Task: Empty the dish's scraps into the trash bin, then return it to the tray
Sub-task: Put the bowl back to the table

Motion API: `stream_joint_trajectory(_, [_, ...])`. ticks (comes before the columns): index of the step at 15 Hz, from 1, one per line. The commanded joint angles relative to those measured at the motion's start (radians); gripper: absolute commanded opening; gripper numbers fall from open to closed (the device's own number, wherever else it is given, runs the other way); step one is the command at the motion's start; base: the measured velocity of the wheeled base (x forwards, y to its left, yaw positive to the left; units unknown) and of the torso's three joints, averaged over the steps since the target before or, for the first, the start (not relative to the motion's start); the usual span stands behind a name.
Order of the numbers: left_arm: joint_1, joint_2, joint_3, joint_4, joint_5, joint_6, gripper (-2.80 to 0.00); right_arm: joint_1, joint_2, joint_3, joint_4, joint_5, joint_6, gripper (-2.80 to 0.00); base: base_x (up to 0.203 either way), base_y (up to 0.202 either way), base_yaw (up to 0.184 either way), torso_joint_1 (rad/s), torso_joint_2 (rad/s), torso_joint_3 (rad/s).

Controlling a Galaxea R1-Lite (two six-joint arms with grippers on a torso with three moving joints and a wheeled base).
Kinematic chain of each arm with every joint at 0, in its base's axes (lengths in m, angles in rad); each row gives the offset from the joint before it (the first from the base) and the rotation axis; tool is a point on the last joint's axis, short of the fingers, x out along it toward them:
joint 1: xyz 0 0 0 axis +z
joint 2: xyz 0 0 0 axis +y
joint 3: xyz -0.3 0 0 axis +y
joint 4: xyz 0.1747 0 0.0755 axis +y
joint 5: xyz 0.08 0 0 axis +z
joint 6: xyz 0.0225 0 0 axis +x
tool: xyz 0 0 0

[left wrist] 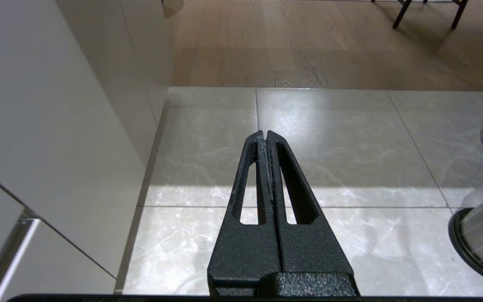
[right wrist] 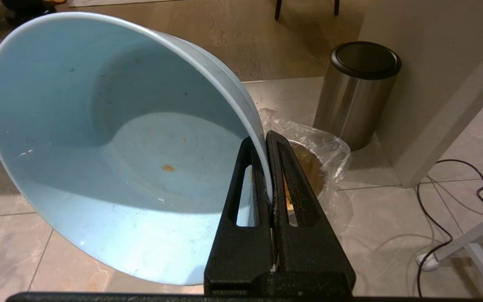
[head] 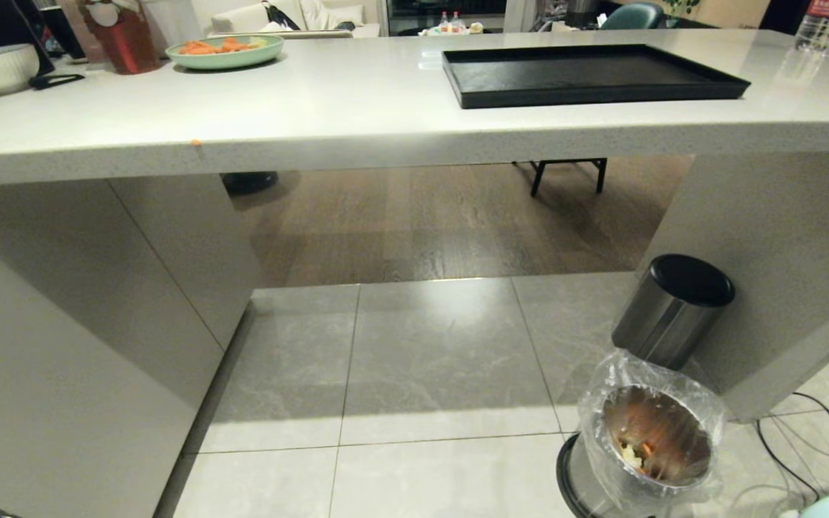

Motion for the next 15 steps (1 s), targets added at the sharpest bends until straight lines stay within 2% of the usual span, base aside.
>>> stream_joint_trajectory(1, [-0.001,0.001,0.0,0.0,0.001,-0.001,-2.8,-0.001,0.001,0.0,-0.001,0.0,0.0,-2.8,0.0,-0.095,0.003,-0.001,0.0,0.004])
stream_joint_trajectory(15, [0.0,0.001,0.0,0.0,0.001,-0.001,-2.8,-0.001,0.001,0.0,-0.001,0.0,0.0,-2.8,0.0,0.0,0.0,0.0,0.0,0.0])
